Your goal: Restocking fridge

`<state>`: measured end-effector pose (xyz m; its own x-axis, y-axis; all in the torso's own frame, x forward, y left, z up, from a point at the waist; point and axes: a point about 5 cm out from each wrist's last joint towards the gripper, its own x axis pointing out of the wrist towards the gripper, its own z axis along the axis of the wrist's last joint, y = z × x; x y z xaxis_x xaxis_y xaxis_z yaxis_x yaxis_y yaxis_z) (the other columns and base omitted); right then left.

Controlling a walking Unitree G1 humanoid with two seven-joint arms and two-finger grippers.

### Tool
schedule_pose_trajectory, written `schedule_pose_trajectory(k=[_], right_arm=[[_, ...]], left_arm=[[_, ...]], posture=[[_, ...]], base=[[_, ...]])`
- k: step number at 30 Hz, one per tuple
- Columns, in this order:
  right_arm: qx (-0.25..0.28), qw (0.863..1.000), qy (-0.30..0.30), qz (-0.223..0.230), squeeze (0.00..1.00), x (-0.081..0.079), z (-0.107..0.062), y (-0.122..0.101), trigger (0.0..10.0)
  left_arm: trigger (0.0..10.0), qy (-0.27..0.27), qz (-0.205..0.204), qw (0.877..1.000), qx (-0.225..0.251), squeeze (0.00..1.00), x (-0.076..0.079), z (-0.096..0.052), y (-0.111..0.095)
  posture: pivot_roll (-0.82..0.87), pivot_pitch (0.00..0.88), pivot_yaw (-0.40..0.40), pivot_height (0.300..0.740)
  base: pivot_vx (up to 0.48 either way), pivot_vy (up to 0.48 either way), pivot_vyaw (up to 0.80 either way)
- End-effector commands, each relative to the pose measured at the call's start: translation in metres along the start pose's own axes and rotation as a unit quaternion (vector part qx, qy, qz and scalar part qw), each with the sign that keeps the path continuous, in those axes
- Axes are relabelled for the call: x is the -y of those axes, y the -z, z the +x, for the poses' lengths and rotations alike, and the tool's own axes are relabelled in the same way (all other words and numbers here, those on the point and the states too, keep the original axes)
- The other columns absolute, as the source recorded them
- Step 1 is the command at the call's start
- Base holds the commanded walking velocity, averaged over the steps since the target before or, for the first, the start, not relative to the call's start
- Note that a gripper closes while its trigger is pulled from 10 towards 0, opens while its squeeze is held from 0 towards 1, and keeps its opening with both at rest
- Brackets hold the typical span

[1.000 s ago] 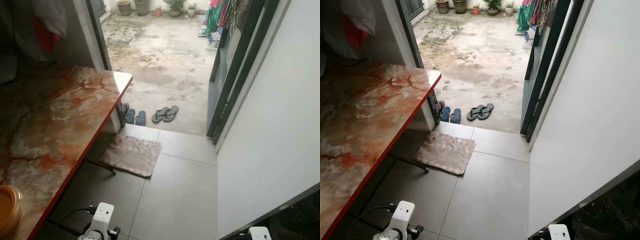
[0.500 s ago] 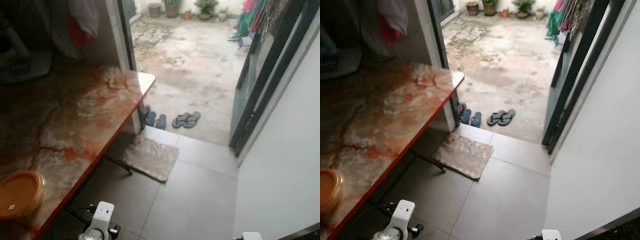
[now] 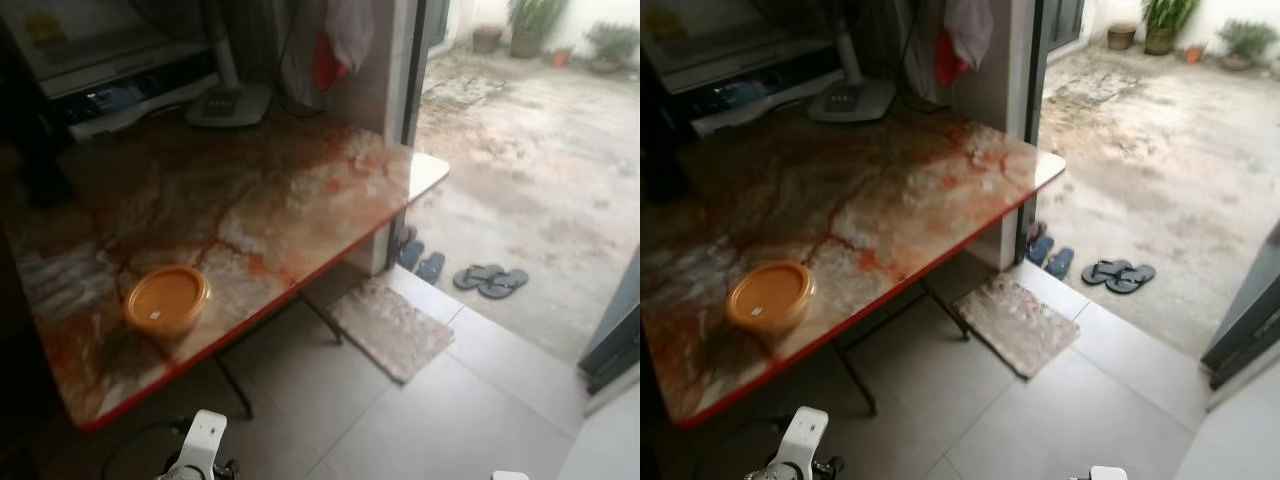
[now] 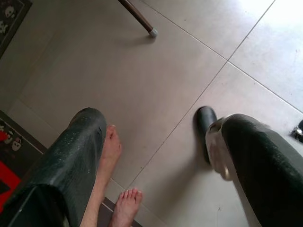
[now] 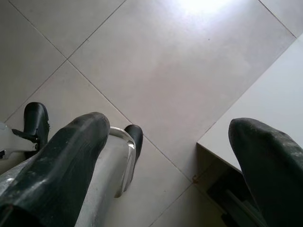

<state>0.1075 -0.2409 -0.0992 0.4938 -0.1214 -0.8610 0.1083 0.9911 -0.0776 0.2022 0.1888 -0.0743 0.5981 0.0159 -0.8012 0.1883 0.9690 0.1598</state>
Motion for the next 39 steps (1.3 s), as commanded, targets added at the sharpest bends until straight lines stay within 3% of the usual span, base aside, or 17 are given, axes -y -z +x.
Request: schedule_pose_trajectory(k=[1, 16, 19, 39], right_arm=[[0.0, 1.0, -0.003, 0.002, 0.0, -0.0049, 0.0008, -0.0004, 10.0], [-0.001, 1.0, -0.003, 0.007, 0.0, -0.0073, 0.0009, 0.0007, 10.0], [-0.003, 1.0, 0.002, 0.026, 0.0, -0.007, 0.0009, 0.0018, 10.0], [-0.013, 1.0, -0.011, 0.011, 0.0, -0.0127, 0.0014, 0.0034, 10.0]], left_arm=[[10.0, -0.004, 0.009, 1.0, 0.0, 0.0, -0.0048, -0.0003, -0.0003], [10.0, -0.01, -0.002, 1.0, 0.009, 0.0, -0.0065, 0.0005, -0.006], [10.0, -0.009, -0.002, 1.0, 0.009, 0.0, -0.0057, 0.0005, -0.006], [10.0, -0.009, -0.002, 1.0, 0.009, 0.0, -0.0058, 0.0006, -0.0062]], posture=[[0.05, 0.083, 0.029, 0.74], [0.05, 0.089, 0.031, 0.74], [0.05, 0.089, 0.031, 0.74], [0.05, 0.091, 0.034, 0.74]], base=[[0.0, 0.0, 0.8], [0.0, 0.0, 0.8], [0.0, 0.0, 0.0], [0.0, 0.0, 0.0]])
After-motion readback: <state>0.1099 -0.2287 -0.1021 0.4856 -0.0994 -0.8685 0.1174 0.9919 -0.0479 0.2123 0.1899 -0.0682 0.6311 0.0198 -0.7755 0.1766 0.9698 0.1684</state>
